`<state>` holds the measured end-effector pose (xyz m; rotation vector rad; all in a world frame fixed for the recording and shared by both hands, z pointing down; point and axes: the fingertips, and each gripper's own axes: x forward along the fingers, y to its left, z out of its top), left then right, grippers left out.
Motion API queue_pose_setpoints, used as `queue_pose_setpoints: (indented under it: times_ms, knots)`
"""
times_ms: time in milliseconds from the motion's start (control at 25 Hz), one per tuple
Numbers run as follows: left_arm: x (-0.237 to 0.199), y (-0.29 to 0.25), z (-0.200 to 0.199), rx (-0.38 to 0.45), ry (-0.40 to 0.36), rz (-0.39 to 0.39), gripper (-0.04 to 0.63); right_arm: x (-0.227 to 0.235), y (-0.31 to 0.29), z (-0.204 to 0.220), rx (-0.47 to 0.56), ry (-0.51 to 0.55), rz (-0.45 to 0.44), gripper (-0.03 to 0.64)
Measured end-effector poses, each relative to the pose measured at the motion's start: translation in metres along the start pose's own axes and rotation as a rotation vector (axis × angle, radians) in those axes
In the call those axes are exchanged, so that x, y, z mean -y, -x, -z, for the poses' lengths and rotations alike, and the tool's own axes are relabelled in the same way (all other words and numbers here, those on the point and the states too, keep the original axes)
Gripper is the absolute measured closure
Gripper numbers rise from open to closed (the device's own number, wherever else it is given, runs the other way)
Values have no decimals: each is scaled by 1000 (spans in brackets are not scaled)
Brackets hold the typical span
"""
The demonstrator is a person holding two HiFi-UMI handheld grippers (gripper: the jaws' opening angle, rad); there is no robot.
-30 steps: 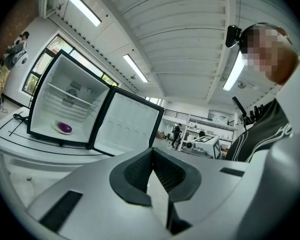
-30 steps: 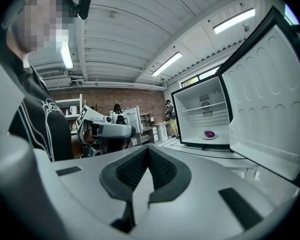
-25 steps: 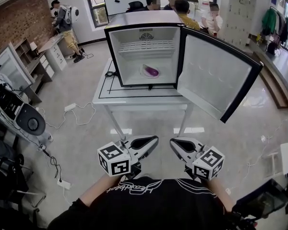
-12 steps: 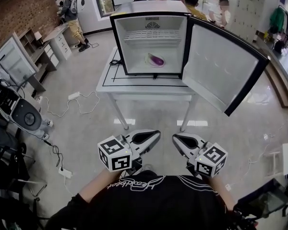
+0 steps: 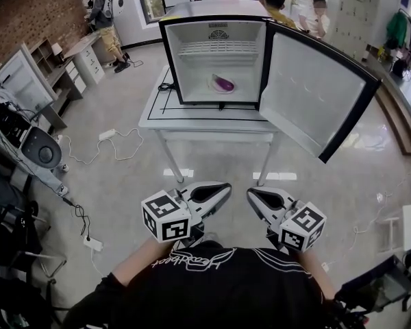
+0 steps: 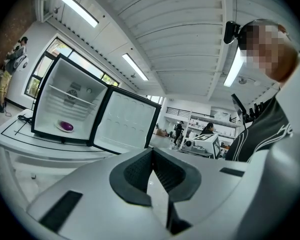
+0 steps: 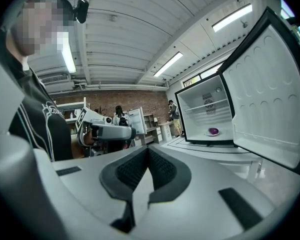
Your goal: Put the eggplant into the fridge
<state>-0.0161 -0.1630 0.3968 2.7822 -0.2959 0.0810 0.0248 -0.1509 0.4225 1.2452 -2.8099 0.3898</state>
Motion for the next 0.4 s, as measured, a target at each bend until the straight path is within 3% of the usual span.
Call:
queue_pose_setpoints:
  times_ms: [400]
  knots:
    - [6,-3,-6,8,-39,-21,588,6,9,-6,37,33,7,611]
